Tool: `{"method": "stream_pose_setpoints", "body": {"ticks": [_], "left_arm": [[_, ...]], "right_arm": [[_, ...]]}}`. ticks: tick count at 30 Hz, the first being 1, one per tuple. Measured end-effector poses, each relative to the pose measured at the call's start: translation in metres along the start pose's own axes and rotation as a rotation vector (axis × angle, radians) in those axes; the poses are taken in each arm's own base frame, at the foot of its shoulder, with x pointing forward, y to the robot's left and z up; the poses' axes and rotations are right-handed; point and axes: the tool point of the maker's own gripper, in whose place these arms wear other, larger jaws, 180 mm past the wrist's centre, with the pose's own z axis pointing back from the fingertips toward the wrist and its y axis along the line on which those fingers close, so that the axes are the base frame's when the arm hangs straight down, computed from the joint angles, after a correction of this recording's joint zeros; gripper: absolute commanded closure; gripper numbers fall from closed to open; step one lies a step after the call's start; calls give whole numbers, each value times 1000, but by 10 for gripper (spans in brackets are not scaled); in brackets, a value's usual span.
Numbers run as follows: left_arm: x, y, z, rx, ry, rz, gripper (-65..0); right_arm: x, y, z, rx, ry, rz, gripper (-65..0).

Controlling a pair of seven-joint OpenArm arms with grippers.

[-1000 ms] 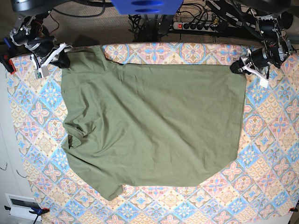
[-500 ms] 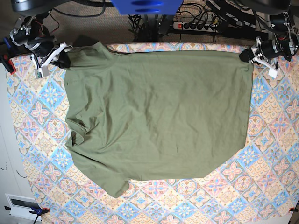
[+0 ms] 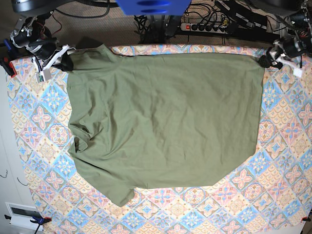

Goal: Layout the t-shirt on the table in an organized manner, then fold the t-shirt properly
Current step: 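Hold the shirt taut between both grippers, adjusting the left gripper's grip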

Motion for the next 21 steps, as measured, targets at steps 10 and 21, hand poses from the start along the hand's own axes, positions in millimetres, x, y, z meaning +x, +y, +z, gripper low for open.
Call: {"method": "stream_pose_setpoints", "body": {"ticks": [10,21], "left_arm": [[8,-6,-14,19,-19,-8,-404],[3,-33,-43,-29,11,-68,-200]], "right_arm": [[1,0,0,2,-3,-1,-3],[1,0,0,2,-3,-1,-3]]}}
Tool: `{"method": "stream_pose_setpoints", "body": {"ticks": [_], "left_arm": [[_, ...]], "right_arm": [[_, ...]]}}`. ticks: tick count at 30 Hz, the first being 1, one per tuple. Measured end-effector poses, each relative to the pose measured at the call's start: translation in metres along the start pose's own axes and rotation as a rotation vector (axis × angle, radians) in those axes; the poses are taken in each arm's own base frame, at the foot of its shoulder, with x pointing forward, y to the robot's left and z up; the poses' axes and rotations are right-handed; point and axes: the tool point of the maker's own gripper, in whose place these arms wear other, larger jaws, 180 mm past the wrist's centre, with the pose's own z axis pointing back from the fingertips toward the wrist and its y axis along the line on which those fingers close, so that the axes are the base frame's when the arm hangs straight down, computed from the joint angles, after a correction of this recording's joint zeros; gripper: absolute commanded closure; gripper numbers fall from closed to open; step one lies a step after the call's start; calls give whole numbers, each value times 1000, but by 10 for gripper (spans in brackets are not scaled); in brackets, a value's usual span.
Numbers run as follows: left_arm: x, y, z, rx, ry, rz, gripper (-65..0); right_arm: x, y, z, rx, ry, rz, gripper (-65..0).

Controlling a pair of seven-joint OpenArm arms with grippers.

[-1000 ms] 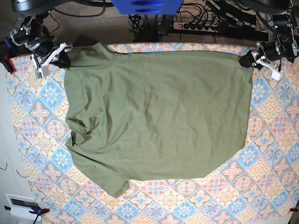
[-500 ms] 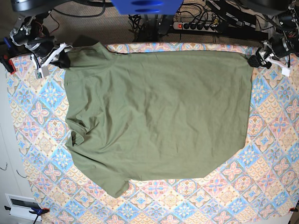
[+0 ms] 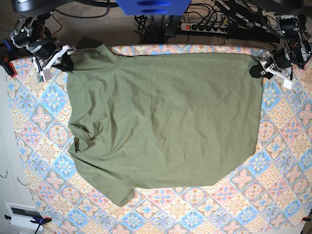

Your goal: Layout the t-shirt on the table in an organized manner, then fold the t-shirt properly

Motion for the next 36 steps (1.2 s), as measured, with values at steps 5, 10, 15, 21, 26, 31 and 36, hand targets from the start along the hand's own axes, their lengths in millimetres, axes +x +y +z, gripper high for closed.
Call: {"method": "stream_pose_setpoints", "body": {"ticks": [5,10,15,21,26,31,36], "left_arm": [[-11,-1,-4,-7,39,5,0],[8,0,3,14,17,-22,0],[44,-25,12,-96,-99,5,0],[110,-96,24,-318,-251,-43,0],[153,-161,29,-472,-345,-97,0],[194,-255,41,-584,-377,-286,0],[253,-330,57,-629,-382,-360,0]], "right_arm": [[0,0,0,0,0,1,-3],[1,-1,1,-2,-3,1,-3],[25,-33,19,-103,-78,-17,-3],[103,-50,27,-132,-298,-11,-4],[168,-71,36,-144,-435,17,-4],[222,-109,26,-88,-492,-63,-6],[307,-124,16,24,-553,-106,-6]]}}
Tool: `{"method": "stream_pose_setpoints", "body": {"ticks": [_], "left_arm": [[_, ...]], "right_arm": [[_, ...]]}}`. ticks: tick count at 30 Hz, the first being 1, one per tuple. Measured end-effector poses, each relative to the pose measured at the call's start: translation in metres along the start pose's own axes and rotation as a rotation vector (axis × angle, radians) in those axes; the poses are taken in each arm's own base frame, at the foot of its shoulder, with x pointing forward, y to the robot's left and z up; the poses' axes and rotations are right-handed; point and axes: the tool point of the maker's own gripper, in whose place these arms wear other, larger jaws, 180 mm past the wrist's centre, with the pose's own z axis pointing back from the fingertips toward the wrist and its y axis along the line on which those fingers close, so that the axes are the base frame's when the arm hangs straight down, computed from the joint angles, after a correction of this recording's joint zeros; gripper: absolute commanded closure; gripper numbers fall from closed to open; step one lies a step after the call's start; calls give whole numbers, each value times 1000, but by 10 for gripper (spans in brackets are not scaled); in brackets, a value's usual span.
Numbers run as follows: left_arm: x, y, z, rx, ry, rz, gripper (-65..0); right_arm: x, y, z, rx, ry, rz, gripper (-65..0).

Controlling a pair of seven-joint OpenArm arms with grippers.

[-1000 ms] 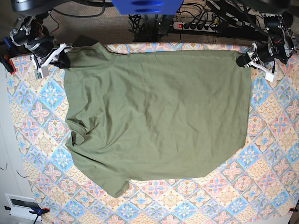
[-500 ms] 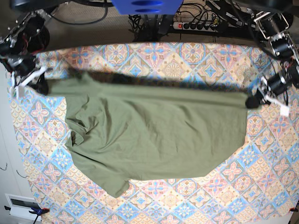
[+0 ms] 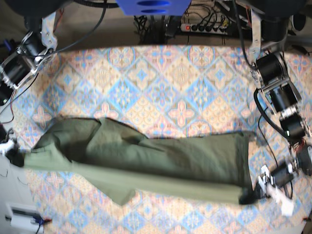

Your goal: Layout the t-shirt on the table in an organized manner, then fold the t-shirt properly

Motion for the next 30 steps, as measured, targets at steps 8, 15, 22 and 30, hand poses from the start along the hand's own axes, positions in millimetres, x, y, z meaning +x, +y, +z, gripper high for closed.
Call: {"method": "stream_pose_setpoints", "body": {"ticks": [8,15,22,30], "left_arm": [[144,-101,-32,-112,-149,-38,0],[115,-85,-61,-70,-65,-57,0],[157,-98,8,-127,-148,-128,0],[55,22,48,53,-4,-34,0]], "right_arm": [[194,86,-43,211,-274,104,-7],[282,131,0,277,-444,228,-6],[260,109,29,234,-390,280,-5],[41,27,16,66,31,202,-5]]}}
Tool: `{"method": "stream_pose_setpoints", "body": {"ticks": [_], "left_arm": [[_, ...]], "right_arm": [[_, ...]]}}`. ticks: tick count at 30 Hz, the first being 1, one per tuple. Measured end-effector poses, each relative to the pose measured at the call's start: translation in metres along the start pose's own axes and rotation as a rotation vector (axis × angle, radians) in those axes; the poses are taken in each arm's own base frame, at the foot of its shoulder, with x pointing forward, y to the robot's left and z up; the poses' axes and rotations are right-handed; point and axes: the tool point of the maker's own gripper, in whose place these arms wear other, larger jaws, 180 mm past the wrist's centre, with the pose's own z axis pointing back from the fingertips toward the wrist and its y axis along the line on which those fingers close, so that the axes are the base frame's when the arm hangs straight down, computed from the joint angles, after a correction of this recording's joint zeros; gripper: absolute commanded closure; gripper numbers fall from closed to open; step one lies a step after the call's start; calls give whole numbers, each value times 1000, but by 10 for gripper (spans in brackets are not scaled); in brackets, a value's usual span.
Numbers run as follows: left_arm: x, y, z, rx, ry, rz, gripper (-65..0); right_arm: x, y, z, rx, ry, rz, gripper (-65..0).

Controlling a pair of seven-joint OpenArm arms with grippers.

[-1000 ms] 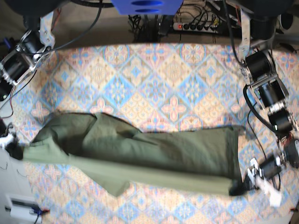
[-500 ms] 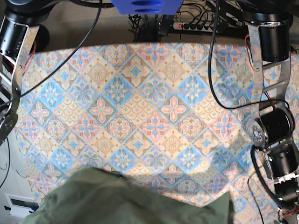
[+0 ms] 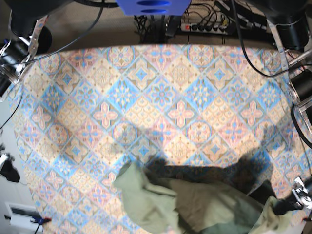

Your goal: Layout the t-shirt on the table in an organized manner, then fold the t-shirt properly

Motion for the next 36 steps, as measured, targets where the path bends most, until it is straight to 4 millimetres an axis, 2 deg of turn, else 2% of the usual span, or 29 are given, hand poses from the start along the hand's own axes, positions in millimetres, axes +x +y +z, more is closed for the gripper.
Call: {"method": "stream_pose_setpoints", "body": {"ticks": [2,4,5,6,7,8,10,12,13,16,18,21,23,25,29,33,35,36], "left_arm": [[-24,11,5,-4,8,22,0],[-55,17,19,-5,61,-5,0],[-65,25,29,23,69,-8,0],[-72,35,43,52,60,-1,0],[-78,48,57,95,48,20,0],[-85,57,68,133,47,20,0],[-100,65,82,165,62,23,0],[-116,67,96,164,84,30,0],[-120,72,109,179,62,50,0],[-139,98,155,311,69,82,0],[-146,102,172,354,93,80,0],[-142,97,185,347,48,69,0],[-154,105,197,392,72,82,0],[-167,111,209,423,95,108,0],[-177,116,222,467,146,113,0],[-182,119,240,534,229,89,0],[-182,120,246,559,262,76,0],[-181,122,250,581,280,64,0]], "right_arm": [[-9,10,16,9,-36,32,-5],[-21,25,29,39,-54,56,-6],[-33,26,31,33,-36,51,-6],[-55,25,31,19,23,37,-6],[-79,25,29,6,82,3,-7],[-101,34,24,29,133,-14,-7],[-131,64,10,102,200,-12,-7],[-144,105,-2,218,215,16,-7],[-146,119,-7,253,212,23,-7],[-170,135,-18,264,290,52,-23],[-193,152,-27,291,350,53,-67],[-223,186,-39,352,417,66,-179],[-230,198,-46,362,437,82,-237],[-233,214,-52,387,429,72,-267],[-248,248,-69,431,485,122,-272],[-221,266,-92,439,411,174,-273],[-233,274,-97,449,433,141,-272],[-248,276,-96,448,481,131,-272]]}}
